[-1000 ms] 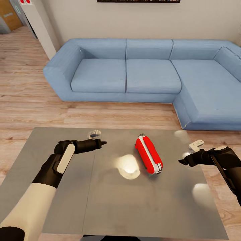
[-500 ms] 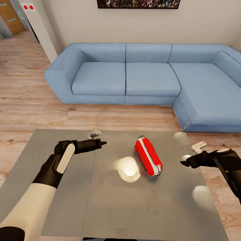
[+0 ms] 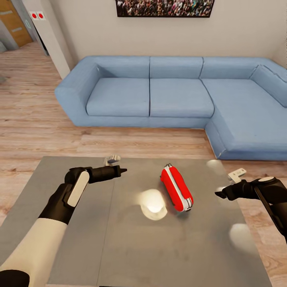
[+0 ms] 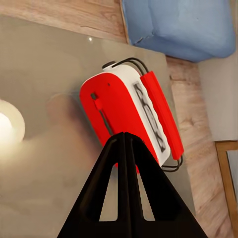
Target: Turn on the radio receiver that's on the table in the living room.
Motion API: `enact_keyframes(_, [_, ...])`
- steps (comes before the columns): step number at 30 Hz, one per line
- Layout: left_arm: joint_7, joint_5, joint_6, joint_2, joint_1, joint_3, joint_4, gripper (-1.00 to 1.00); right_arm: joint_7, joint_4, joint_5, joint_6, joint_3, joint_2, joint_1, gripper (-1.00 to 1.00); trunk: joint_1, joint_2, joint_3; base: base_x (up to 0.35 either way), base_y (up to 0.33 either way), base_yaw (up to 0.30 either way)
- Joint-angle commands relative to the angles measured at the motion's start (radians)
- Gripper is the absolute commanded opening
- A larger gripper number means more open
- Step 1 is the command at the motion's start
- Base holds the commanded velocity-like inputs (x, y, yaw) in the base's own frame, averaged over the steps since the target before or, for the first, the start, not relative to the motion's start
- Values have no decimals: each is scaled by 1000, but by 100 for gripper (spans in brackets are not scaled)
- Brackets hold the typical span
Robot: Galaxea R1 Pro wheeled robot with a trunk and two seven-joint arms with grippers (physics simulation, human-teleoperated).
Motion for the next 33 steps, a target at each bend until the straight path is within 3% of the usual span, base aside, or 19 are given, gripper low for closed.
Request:
enact_keyframes(1, [0,0,0,0,0,0,0,-100,0,0,0,0,0,0,0,100,0,0,2,0,0,0])
enact_keyframes(7, [0,1,0,0,0,0,1,-100,0,-1,1,1,0,0,1,100,0,0,11,0,0,0])
enact_keyframes(12, [1,-7,-1,1,2,-1,9,-100,-21,-1,2,-3,-2,0,37,100,0,0,19,0,0,0])
enact_keyframes(18, [0,-63,-1,1,3,-1,9,-100,-104,0,1,-6,-3,1,121,100,0,0,28,0,0,0])
enact_keyframes(25, [0,-69,-3,-2,2,-1,14,-100,-234,3,-3,-21,-4,4,211,100,0,0,39,0,0,0])
enact_keyframes(33, [-1,-68,-3,-3,2,-1,15,-100,-280,15,-4,-22,-6,3,244,100,0,0,52,0,0,0])
